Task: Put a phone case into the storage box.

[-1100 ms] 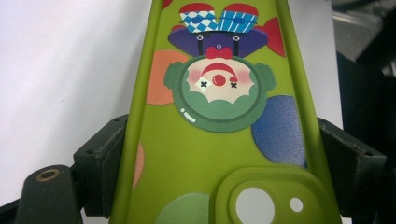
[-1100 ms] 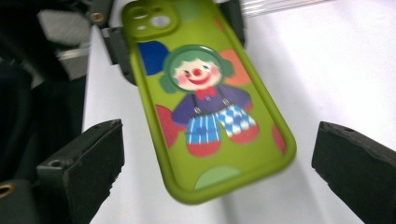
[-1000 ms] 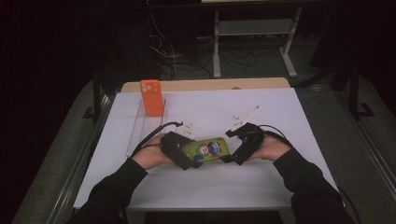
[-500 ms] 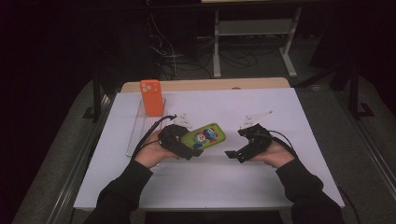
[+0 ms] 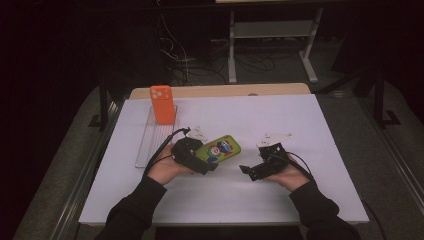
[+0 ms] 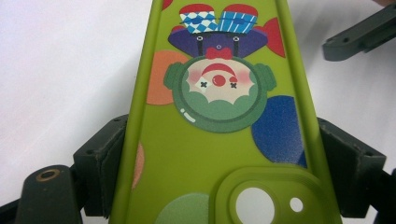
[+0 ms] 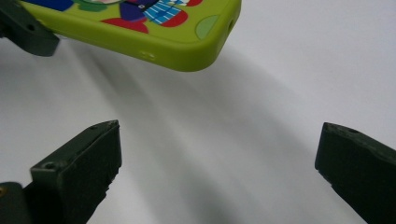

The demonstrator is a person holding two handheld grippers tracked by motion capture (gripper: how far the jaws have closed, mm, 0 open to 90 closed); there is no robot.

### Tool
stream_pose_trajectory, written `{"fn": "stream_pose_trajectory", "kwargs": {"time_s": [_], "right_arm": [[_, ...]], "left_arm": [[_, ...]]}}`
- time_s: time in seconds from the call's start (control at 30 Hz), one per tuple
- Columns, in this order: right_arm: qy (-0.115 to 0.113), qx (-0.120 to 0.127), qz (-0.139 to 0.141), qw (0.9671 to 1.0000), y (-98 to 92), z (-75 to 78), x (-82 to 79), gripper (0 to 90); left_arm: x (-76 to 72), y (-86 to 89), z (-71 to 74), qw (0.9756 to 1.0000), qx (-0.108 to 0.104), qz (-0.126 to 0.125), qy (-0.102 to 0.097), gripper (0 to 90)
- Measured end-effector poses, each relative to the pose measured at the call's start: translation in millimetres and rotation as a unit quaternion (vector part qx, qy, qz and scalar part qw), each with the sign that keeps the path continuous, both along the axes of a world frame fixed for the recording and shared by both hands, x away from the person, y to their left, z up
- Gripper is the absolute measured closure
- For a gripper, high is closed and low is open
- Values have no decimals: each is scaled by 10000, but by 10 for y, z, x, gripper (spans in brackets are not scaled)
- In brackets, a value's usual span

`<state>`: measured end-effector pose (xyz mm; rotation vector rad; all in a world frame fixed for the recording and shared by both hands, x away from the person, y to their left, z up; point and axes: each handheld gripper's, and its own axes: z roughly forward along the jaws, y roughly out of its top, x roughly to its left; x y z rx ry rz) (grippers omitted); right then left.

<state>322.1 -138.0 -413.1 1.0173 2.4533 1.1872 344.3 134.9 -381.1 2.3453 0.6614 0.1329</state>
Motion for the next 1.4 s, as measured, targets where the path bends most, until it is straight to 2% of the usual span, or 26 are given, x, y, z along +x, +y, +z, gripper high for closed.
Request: {"fn": "stream_pose_trajectory", "kwargs": {"time_s": [0.1,0.13,0.2,0.23,0.3,0.33,0.4,0.47,0.5,0.53,0.57,0.6,0.67,0.8,0.87,0.9,0.97,1.03,1.07,1.1,1.13,1.17,1.23,1.27,1.4], "right_arm": [[29,33,-21,10000,2,-12,0,0],[36,41,-29,10000,7,-14,-1,0],[-113,-34,13,9999,15,-19,1,0],[-152,-68,-12,9999,27,-15,-7,0],[-320,-165,31,9993,44,-13,-23,0],[-471,-270,71,9985,47,-11,-31,0],[-713,-477,80,9963,71,-1,-50,0],[-894,-592,87,9942,91,9,-72,0],[-997,-662,85,9928,102,11,-81,0],[-1079,-755,104,9912,107,13,-89,0],[-1184,-823,144,9894,110,15,-90,0],[-1292,-873,122,9877,118,14,-98,0],[-1506,-1021,194,9831,124,19,-110,0],[-1760,-1216,293,9764,146,23,-136,0],[-1901,-1287,358,9726,156,25,-151,0],[-1996,-1362,412,9695,160,26,-157,0],[-2099,-1422,447,9663,176,24,-173,0],[-2258,-1610,507,9594,198,18,-194,0],[-2312,-1663,538,9571,207,15,-203,0],[-2427,-1753,576,9524,217,11,-209,0],[-2490,-1819,571,9496,230,5,-222,0],[-2608,-1938,653,9435,233,5,-220,0],[-2714,-2031,628,9387,254,0,-244,0],[-2813,-2064,674,9347,262,-7,-245,0],[-3025,-2206,694,9247,292,-10,-279,0]], "left_arm": [[-4,2,8,10000,-19,-31,8,155],[-18,-17,-3,9999,-140,66,35,155],[-19,-29,-12,9999,-136,56,61,155],[-6,-15,-4,10000,3,-61,22,156],[-5,-17,-7,10000,32,-73,25,156],[-21,-40,-21,9999,-138,56,52,155],[-24,-43,-15,9999,-126,36,65,156],[-17,-36,-2,10000,-6,-79,19,156],[-33,-56,-13,9999,-132,24,46,156],[-32,-54,-8,10000,-91,-10,31,155],[-19,-38,5,9999,54,-128,3,156],[-22,-41,5,9999,41,-120,2,156],[-22,-41,11,9999,51,-131,4,156],[-19,-41,8,9999,56,-153,-2,156],[-24,-49,5,9999,13,-123,7,156],[-22,-48,8,9999,21,-136,-7,156],[-18,-48,11,9998,34,-172,-37,156],[-18,-49,12,9998,49,-188,-40,156],[-21,-52,12,9998,48,-186,-44,156],[-21,-52,12,9998,47,-183,-43,155],[-21,-52,12,9998,48,-187,-48,156],[-17,-50,14,9997,60,-215,-78,156],[-11,-49,17,9996,74,-242,-98,156],[-14,-50,16,9997,60,-227,-87,156],[-38,-70,2,9999,-17,-110,-25,156]]}}
